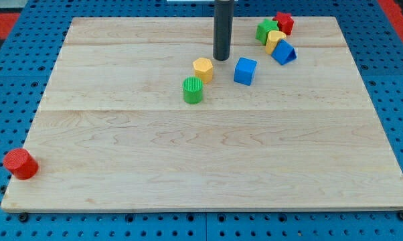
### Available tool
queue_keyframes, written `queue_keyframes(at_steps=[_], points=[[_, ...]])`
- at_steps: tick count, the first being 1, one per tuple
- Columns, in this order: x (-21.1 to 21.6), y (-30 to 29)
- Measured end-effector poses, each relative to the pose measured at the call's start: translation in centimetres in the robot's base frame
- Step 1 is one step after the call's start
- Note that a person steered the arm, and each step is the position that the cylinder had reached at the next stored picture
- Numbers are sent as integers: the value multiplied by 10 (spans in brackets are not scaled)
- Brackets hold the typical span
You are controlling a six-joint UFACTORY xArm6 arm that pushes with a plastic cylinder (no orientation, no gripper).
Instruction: Locate the green star horizontally at the left side of the red star
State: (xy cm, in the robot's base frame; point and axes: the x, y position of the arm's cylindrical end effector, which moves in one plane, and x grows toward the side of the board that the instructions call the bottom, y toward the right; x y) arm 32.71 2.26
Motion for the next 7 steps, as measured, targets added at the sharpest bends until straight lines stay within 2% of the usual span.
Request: queue_keyframes(at_steps=[1, 2, 3, 4, 5, 6, 7], points=[[20, -61], [-32, -57], [-63, -15], [-36, 74], [3, 64], [16, 133], [3, 207]])
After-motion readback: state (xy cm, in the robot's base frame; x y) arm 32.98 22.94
